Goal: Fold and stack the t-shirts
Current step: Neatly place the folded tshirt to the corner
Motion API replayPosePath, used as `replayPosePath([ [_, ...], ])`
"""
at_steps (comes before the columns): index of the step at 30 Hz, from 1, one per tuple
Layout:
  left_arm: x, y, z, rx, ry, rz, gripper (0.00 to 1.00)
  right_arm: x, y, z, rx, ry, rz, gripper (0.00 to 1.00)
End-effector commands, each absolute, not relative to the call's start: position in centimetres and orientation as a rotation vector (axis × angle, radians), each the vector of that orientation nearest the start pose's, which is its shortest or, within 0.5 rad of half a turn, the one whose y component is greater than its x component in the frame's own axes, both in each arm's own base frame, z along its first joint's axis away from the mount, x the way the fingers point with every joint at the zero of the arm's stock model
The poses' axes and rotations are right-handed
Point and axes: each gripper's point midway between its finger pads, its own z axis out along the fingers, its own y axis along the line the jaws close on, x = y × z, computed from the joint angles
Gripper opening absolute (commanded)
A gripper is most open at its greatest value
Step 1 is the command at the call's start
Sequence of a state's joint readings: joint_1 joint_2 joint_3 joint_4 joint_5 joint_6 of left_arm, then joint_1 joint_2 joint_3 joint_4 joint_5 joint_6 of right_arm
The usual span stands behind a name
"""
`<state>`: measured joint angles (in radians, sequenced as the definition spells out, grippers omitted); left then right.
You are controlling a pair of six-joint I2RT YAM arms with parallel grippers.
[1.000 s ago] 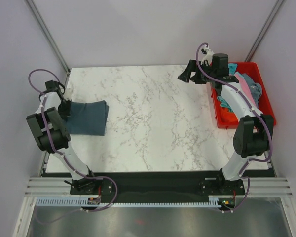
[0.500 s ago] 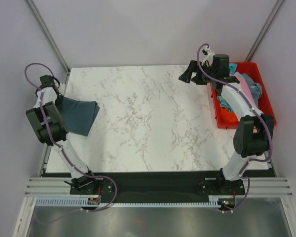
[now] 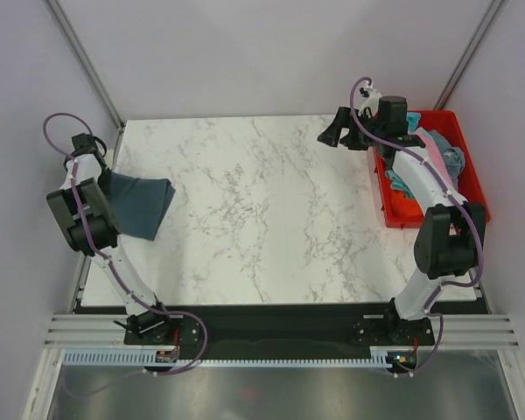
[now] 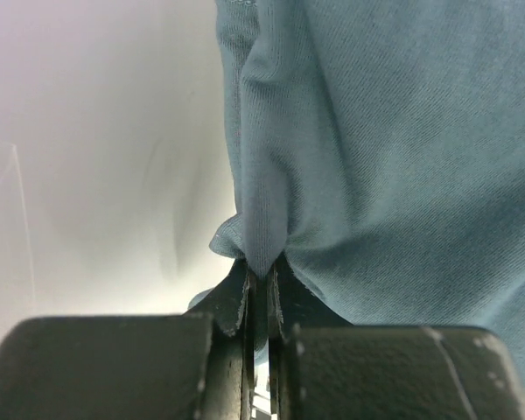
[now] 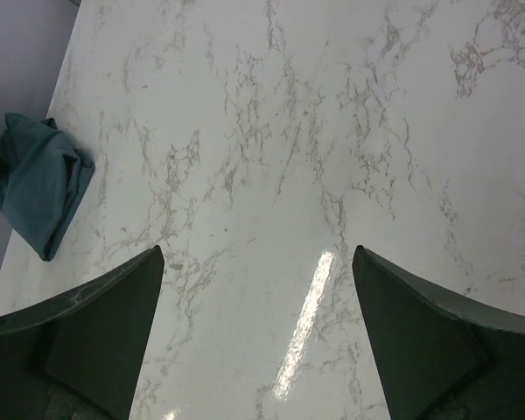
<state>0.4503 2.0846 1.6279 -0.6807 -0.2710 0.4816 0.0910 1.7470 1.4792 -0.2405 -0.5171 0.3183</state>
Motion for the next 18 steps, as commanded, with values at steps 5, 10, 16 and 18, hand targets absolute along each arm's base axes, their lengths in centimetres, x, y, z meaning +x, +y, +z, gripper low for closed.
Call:
replayPosePath([
  [5,38.7,25.9,6.4,-0.197,2.789,0.605,0.02,48.6,14.1,24.1,-0.097,2.041,0.784,0.98],
  [10,38.1,25.7,5.9,-0.236,2.809,0.605,0.02,48.7,14.0,24.2,-0.094,2.035,0.786,0.98],
  [16,38.0,25.2,5.8,-0.304,2.802,0.578,0.02,48.6,14.0,24.3,-0.089,2.036,0.794,0.98],
  [18,37.8,25.1,5.6,-0.312,2.806,0.572,0.02,48.7,13.9,24.4,-0.088,2.033,0.796,0.98],
])
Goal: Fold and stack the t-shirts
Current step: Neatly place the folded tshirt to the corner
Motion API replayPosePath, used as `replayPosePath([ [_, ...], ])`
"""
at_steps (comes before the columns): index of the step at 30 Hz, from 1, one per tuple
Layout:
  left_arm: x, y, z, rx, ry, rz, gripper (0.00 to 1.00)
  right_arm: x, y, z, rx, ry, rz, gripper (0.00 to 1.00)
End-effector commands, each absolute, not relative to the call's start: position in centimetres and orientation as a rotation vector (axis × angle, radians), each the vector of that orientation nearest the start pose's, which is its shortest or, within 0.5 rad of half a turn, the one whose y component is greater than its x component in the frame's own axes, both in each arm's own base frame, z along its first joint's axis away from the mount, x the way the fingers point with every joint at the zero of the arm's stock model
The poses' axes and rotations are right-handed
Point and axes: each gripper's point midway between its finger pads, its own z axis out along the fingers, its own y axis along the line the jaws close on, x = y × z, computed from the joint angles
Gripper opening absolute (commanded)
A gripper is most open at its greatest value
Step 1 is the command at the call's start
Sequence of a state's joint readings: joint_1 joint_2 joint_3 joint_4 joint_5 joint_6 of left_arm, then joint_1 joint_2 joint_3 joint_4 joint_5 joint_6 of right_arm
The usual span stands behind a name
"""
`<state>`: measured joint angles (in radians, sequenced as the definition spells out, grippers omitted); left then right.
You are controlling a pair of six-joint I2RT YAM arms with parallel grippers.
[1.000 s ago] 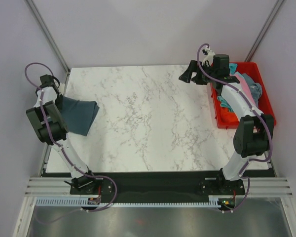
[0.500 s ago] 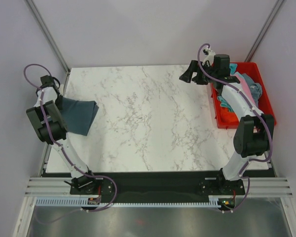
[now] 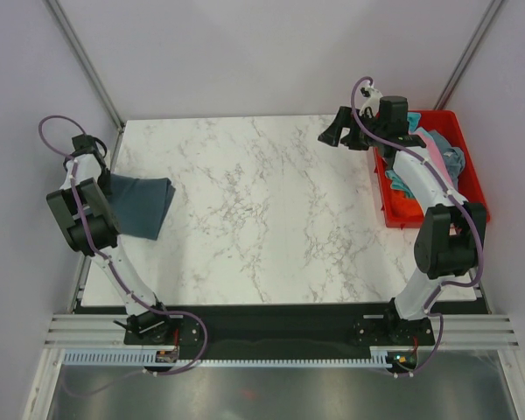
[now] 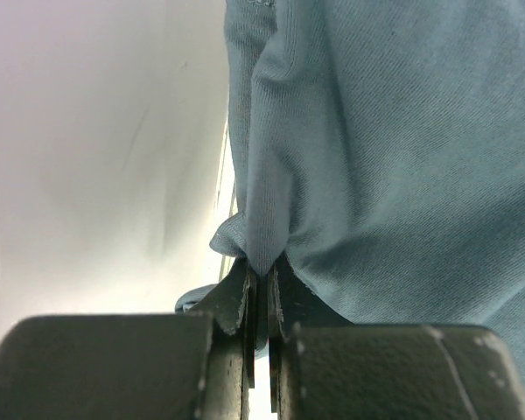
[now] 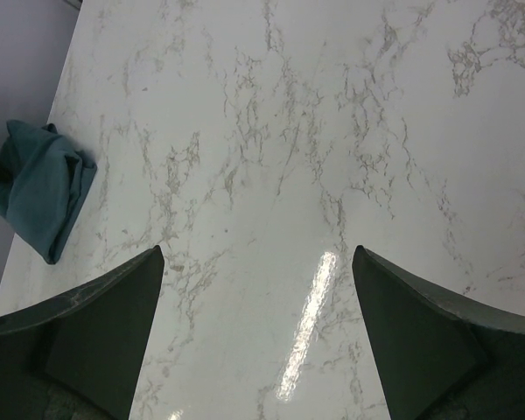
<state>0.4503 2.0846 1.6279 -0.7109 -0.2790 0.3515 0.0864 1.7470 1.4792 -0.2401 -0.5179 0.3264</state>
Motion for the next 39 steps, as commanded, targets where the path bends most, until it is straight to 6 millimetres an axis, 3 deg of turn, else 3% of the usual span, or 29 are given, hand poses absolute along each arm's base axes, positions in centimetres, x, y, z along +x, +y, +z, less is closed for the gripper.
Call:
replayPosePath([
  [1,37.3,24.9,5.2,-0.313,2.822,0.569,0.02,48.7,13.8,24.4,-0.085,2.033,0.793,0.98],
  [13,37.4,25.0,4.8,-0.365,2.805,0.567,0.02,49.0,14.0,24.7,-0.086,2.026,0.798,0.98],
  [39,38.1,28.8,5.6,-0.428,2.752,0.754,0.02,48.9,13.8,23.7,-0.085,2.044,0.788,0.98],
])
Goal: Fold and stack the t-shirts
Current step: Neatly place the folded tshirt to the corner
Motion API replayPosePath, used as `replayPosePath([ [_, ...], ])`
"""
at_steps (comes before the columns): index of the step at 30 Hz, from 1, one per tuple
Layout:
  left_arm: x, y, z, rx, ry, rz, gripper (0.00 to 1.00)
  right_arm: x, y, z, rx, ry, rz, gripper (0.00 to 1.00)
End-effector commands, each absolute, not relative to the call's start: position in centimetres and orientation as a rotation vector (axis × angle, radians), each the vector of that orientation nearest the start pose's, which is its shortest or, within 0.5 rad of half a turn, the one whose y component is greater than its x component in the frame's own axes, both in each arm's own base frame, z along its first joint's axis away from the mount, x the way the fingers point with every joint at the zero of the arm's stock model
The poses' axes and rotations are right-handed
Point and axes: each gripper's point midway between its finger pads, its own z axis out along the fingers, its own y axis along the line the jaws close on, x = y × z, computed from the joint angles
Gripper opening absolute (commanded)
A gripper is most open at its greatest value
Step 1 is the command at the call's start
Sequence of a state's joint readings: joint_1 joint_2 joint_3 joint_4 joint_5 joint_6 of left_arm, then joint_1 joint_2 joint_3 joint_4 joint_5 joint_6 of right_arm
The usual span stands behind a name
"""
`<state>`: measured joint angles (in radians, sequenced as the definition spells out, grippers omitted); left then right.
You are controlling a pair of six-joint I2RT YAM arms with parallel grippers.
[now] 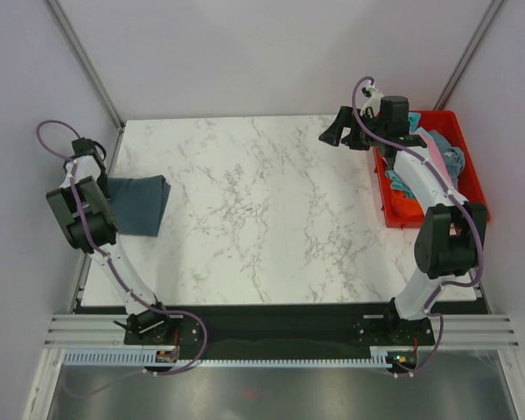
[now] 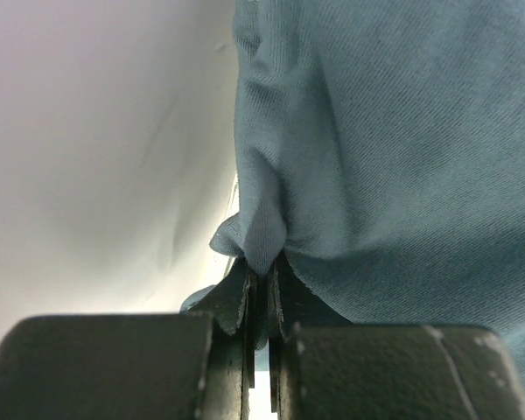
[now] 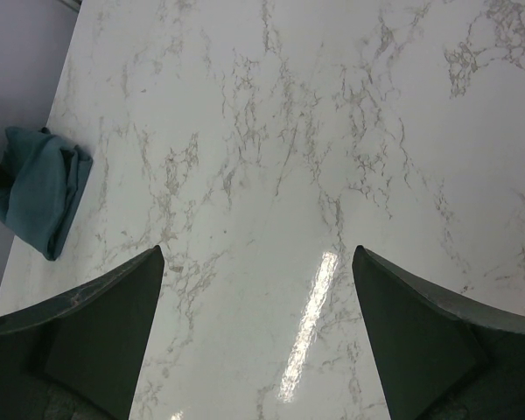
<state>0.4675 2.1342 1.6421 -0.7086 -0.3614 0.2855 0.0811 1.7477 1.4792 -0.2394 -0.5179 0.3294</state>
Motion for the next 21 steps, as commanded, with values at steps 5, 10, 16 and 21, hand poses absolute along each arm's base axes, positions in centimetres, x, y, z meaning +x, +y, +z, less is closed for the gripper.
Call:
replayPosePath([
  [5,38.9,29.1,6.0,-0.415,2.737,0.756,0.02,49.0,13.8,23.8,-0.086,2.042,0.787,0.98],
  [10,39.2,29.3,6.0,-0.397,2.738,0.761,0.02,49.0,13.8,23.6,-0.084,2.047,0.788,0.98],
  [16,39.0,29.2,6.3,-0.403,2.733,0.759,0.02,49.0,13.8,23.6,-0.086,2.046,0.784,0.98],
  [21,39.3,27.7,8.2,-0.423,2.694,0.673,0.47,49.0,13.7,23.4,-0.087,2.05,0.782,0.98],
])
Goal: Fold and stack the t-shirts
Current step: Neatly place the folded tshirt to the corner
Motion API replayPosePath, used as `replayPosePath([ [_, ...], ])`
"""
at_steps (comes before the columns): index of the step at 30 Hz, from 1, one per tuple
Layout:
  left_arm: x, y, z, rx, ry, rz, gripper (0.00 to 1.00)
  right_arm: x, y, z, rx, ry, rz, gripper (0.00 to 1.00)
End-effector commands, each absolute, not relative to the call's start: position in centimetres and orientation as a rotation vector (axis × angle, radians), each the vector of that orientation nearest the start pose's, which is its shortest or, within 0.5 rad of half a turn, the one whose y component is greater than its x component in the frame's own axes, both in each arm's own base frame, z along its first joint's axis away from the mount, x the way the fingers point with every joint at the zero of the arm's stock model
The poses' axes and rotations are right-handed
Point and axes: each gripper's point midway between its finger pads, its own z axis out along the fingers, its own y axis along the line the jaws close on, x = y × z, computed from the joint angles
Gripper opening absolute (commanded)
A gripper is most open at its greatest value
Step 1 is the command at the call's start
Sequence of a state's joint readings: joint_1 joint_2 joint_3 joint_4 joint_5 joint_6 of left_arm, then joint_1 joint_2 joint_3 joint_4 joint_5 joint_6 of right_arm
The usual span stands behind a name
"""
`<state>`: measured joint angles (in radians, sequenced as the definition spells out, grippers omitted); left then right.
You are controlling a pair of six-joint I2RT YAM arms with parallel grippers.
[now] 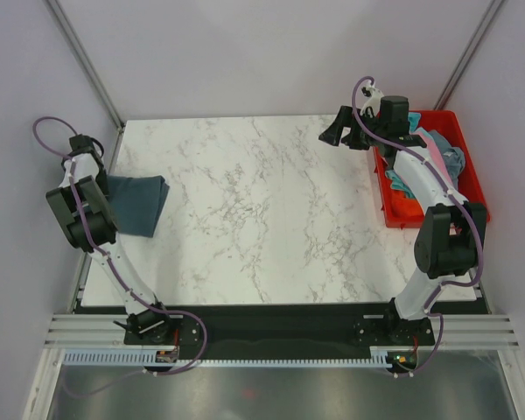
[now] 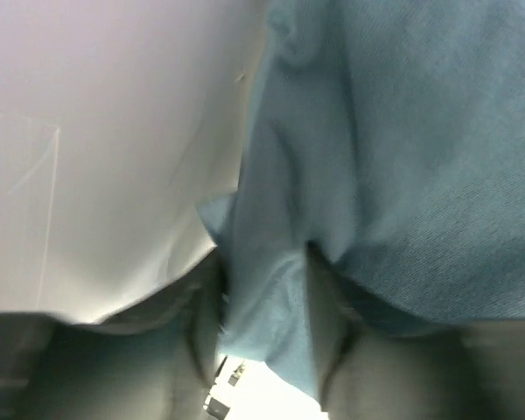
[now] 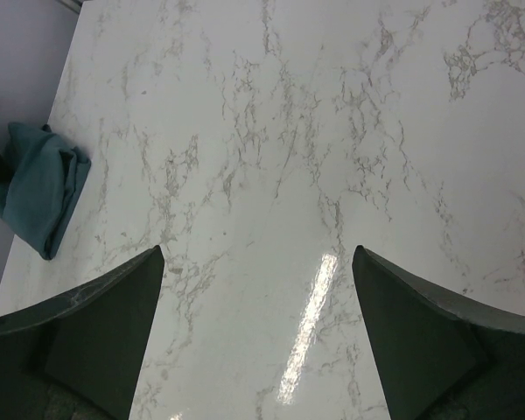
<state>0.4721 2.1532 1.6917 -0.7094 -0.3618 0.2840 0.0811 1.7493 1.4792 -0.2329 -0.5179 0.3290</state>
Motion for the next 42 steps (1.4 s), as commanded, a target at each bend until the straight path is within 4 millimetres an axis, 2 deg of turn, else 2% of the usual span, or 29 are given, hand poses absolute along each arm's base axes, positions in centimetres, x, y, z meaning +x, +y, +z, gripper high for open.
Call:
replayPosePath([
  [1,39.4,27.5,8.6,-0.431,2.681,0.668,0.51,48.9,13.7,23.3,-0.086,2.052,0.782,0.98],
  [2,39.7,26.9,9.6,-0.421,2.653,0.665,0.69,49.0,13.7,23.3,-0.087,2.05,0.782,0.98],
  [8,40.8,24.5,12.5,-0.363,2.578,0.691,0.72,49.3,14.0,23.1,-0.082,2.051,0.795,0.98],
  [10,40.8,23.8,14.0,-0.349,2.545,0.707,0.72,49.3,13.9,23.2,-0.081,2.049,0.796,0.98],
  [11,41.0,22.7,14.2,-0.323,2.542,0.702,0.72,49.3,14.0,23.3,-0.083,2.048,0.795,0.98],
  [12,40.9,21.9,15.9,-0.316,2.505,0.7,0.73,49.3,13.9,23.3,-0.082,2.046,0.794,0.98],
  [13,41.0,21.1,16.6,-0.297,2.49,0.697,0.73,49.3,13.9,23.2,-0.083,2.047,0.793,0.98],
  [15,41.5,18.4,17.9,-0.232,2.466,0.671,0.74,49.1,13.8,23.2,-0.083,2.048,0.791,0.98],
  [16,41.1,17.2,19.1,-0.208,2.453,0.647,0.75,49.0,13.8,23.3,-0.084,2.047,0.79,0.98],
  [18,41.8,13.2,19.8,-0.123,2.438,0.514,0.77,49.0,13.8,23.7,-0.086,2.038,0.787,0.98],
  [19,41.8,11.5,20.4,-0.091,2.429,0.436,0.99,49.0,13.8,23.9,-0.085,2.034,0.784,0.98],
  [20,41.4,8.4,21.0,-0.029,2.42,0.317,0.99,49.1,13.8,24.3,-0.088,2.025,0.785,0.98],
  [23,40.6,2.8,23.0,0.059,2.376,0.066,0.99,49.4,13.3,25.2,-0.075,2.008,0.75,0.98],
  [24,40.5,0.1,23.6,0.094,2.351,-0.117,0.99,49.6,13.0,25.3,-0.067,2.005,0.721,0.98],
  [26,40.1,-2.9,25.2,0.129,2.305,-0.311,0.99,49.4,12.5,25.8,-0.069,1.998,0.683,0.98],
  [27,40.0,-3.7,25.7,0.074,2.302,-0.392,0.99,49.2,12.3,25.8,-0.074,1.999,0.669,0.98],
  [29,39.5,-5.9,26.5,0.086,2.282,-0.55,0.99,48.6,11.7,25.9,-0.097,2.007,0.62,0.98],
  [31,38.8,-7.1,27.9,0.101,2.232,-0.637,0.99,47.9,11.0,26.4,-0.106,1.999,0.592,0.98],
  [33,37.7,-8.2,28.8,0.144,2.199,-0.708,0.99,47.1,10.6,26.0,-0.098,2.009,0.582,0.98],
  [34,37.4,-8.5,28.9,0.165,2.195,-0.729,0.99,46.5,10.4,26.8,-0.102,1.99,0.574,0.98],
  [35,37.2,-8.6,29.0,0.173,2.189,-0.745,0.99,46.0,10.3,26.4,-0.102,1.996,0.572,0.98],
  [37,36.9,-9.2,29.4,0.2,2.172,-0.785,0.99,45.3,10.0,27.0,-0.105,1.98,0.563,0.98],
  [42,37.3,-10.2,30.5,0.229,2.137,-0.869,0.99,44.8,9.0,26.5,-0.07,1.99,0.557,0.98],
])
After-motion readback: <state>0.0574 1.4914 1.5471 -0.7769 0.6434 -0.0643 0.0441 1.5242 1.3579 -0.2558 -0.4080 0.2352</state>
